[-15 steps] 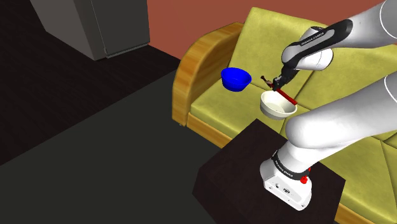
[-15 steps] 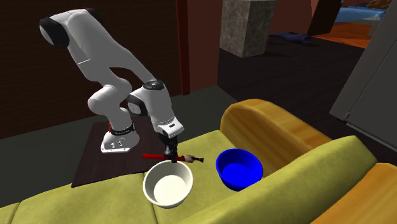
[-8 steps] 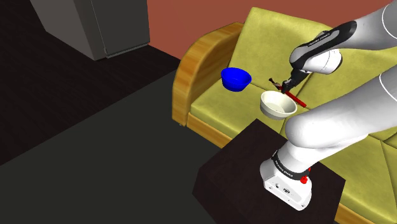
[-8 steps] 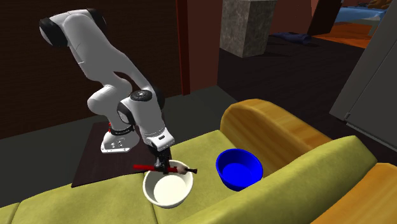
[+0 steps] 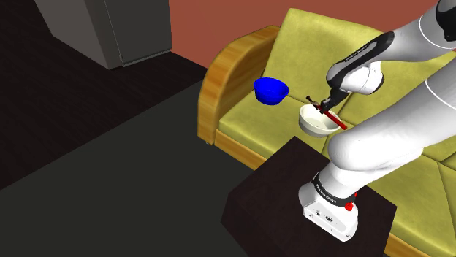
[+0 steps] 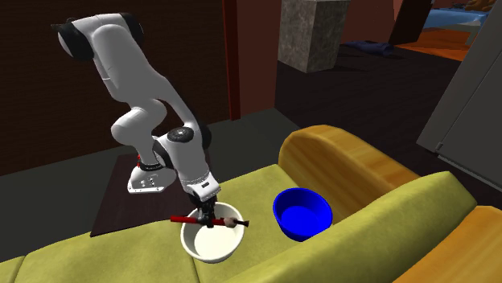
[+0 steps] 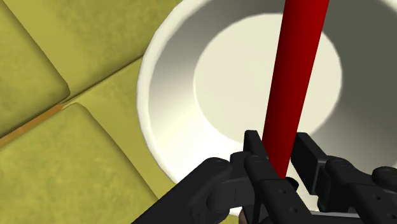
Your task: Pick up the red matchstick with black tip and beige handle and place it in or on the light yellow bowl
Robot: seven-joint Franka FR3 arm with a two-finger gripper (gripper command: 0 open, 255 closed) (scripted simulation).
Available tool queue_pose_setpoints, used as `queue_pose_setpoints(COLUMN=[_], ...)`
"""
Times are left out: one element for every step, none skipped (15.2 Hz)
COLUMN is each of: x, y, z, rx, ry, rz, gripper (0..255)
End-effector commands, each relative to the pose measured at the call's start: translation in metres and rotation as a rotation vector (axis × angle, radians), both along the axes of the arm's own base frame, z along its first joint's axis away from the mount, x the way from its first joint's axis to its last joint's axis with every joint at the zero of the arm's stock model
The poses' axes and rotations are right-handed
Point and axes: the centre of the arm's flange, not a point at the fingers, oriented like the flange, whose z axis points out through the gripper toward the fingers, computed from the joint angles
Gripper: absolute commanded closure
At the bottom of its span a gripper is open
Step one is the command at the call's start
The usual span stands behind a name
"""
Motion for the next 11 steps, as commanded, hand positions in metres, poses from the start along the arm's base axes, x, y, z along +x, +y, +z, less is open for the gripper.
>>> queue_pose_setpoints(x=[0.001, 0.001, 0.001, 0.001, 0.001, 0.001, 0.001, 0.001, 0.001, 0.001, 0.001], y=[0.0, 0.0, 0.0, 0.0, 0.0, 0.0, 0.0, 0.0, 0.0, 0.0, 0.0], z=[-0.01, -0.016, -0.023, -0.023, -0.023, -0.023, -0.023, -0.023, -0.023, -0.023, -0.023], rx=[-0.001, -0.001, -0.001, -0.001, -0.001, -0.001, -0.001, -0.001, -0.001, -0.001, -0.001], ry=[0.0, 0.0, 0.0, 0.0, 0.0, 0.0, 0.0, 0.0, 0.0, 0.0, 0.0], rz=[0.0, 0.0, 0.0, 0.0, 0.0, 0.0, 0.0, 0.0, 0.0, 0.0, 0.0], gripper=[255, 255, 255, 255, 255, 255, 255, 255, 255, 255, 255])
